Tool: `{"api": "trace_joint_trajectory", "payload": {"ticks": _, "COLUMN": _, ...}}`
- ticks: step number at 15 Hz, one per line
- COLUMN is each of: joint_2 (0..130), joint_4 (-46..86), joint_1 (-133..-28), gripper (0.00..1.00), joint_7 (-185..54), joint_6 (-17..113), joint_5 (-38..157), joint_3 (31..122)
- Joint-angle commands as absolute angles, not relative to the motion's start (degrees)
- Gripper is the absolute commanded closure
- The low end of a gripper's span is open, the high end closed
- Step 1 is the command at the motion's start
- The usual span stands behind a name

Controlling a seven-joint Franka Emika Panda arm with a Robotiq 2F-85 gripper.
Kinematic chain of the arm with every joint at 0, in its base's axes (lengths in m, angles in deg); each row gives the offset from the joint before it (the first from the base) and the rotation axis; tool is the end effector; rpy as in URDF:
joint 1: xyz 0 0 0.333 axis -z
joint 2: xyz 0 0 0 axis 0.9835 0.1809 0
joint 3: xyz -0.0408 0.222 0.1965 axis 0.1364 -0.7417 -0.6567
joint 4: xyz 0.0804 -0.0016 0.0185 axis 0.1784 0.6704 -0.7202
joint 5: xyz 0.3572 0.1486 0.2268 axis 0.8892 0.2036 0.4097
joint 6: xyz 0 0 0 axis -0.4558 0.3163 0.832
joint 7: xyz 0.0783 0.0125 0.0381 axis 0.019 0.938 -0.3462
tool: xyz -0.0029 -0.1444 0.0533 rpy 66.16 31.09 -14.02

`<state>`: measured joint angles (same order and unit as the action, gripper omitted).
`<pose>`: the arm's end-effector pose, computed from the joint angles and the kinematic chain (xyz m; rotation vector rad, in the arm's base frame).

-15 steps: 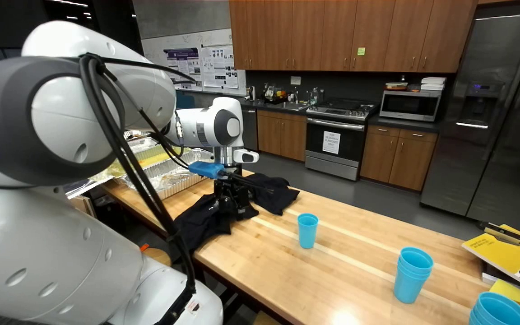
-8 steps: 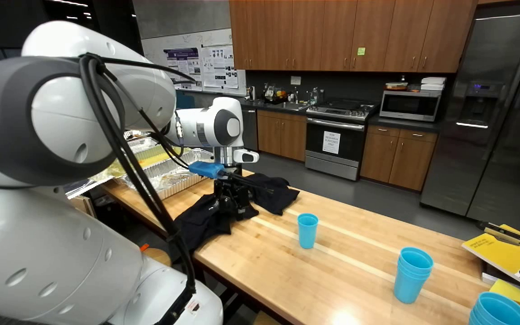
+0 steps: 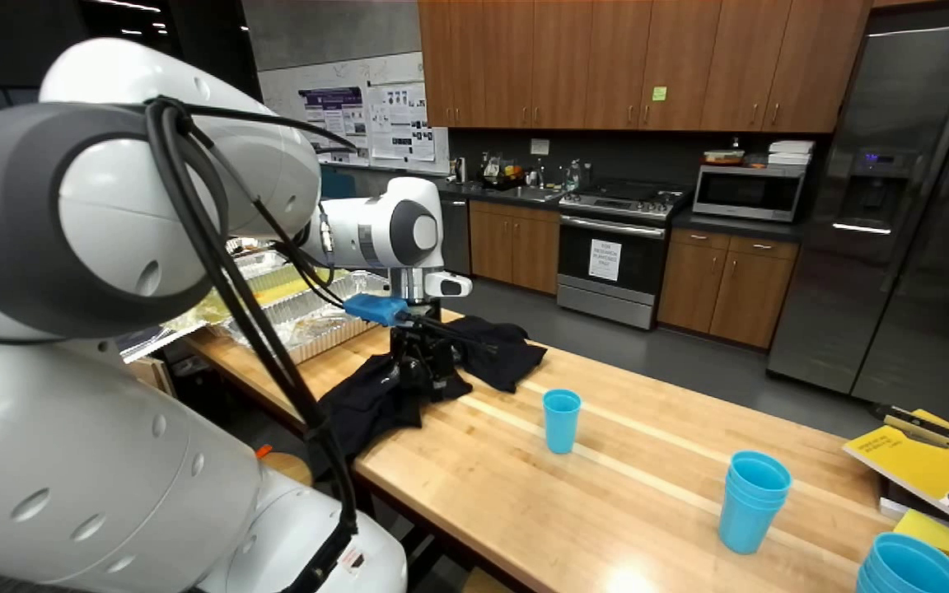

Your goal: Move the blue cup on the left to the right.

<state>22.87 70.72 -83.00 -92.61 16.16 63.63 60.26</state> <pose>0.4032 0.1093 0.3340 2.9175 -0.4701 -0.3266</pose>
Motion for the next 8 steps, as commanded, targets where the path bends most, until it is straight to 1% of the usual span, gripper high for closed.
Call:
{"api": "trace_joint_trajectory", "payload": {"ticks": 1, "joint_2": 20.63, "joint_4": 71.34, "joint_1": -82.23, "gripper": 0.0, "joint_7": -97.52, "joint_6": 17.7, "joint_5": 64.68, "joint_3": 60.02}}
{"api": "trace_joint_trajectory", "payload": {"ticks": 8, "joint_2": 15.06, "joint_4": 73.29, "joint_1": -79.58, "gripper": 0.0, "joint_7": -107.14, "joint_6": 24.04, "joint_5": 62.09, "joint_3": 60.09}}
